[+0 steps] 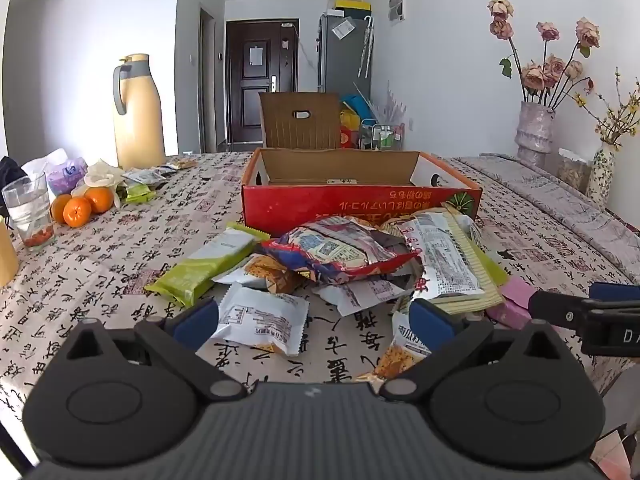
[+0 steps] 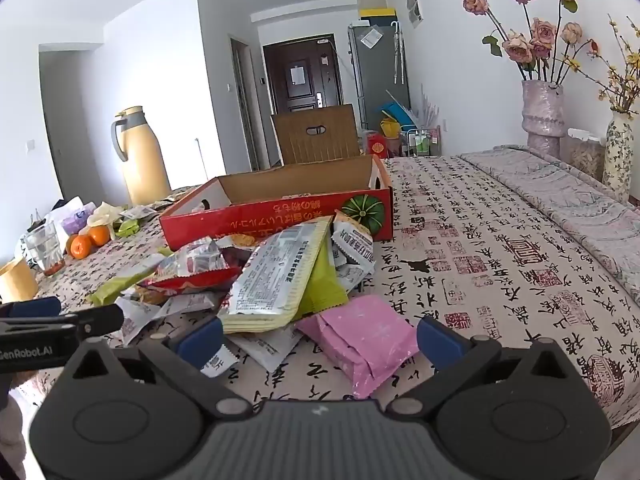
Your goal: Organize snacks
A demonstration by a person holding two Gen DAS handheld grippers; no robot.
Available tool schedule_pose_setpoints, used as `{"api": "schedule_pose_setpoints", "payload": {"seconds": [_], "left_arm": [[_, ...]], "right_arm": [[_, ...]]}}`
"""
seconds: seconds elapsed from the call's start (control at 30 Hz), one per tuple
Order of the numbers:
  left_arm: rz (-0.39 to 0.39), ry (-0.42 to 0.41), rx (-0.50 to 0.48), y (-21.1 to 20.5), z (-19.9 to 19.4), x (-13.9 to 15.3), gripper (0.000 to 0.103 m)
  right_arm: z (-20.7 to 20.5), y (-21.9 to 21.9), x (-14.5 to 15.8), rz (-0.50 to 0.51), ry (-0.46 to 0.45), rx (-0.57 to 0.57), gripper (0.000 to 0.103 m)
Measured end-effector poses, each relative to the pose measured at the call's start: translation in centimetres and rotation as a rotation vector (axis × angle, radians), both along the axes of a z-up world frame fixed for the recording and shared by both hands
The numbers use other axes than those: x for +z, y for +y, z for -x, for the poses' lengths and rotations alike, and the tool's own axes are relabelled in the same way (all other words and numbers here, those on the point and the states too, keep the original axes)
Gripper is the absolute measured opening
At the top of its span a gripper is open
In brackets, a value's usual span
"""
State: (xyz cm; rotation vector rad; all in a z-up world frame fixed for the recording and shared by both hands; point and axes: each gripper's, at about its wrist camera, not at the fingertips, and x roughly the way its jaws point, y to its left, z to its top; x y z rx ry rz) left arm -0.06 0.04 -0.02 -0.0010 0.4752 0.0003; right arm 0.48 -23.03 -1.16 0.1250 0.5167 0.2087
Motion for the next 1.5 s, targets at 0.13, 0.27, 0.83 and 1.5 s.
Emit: {"api": "schedule_pose_setpoints", "payload": {"seconds": [0.13,0.27,0.83,1.5], "left_arm": [[0.021,0.034,-0.001,0.1,-0.5,0.3,0.103],[0.023,0.033,0.003,0.2,-0.9,0.6,0.103],[0.029,0.020,-0.001,0.4,0.1,-0.1,0.103],[0.030,0.029,0.003,0.5,0.0,-0.5,0.103]], "right_arm": [[0.0,0.1,0.0,0.004,0.001,0.000,0.103],[0.1,0.1,0.0,0.004,0.000,0.001,0.103],[-0.1,0.4,-0.5,0.011,0.001,-0.001,0.103],[0.2,0.3,-0.4,0.017,0.010,0.003,0.103]]}}
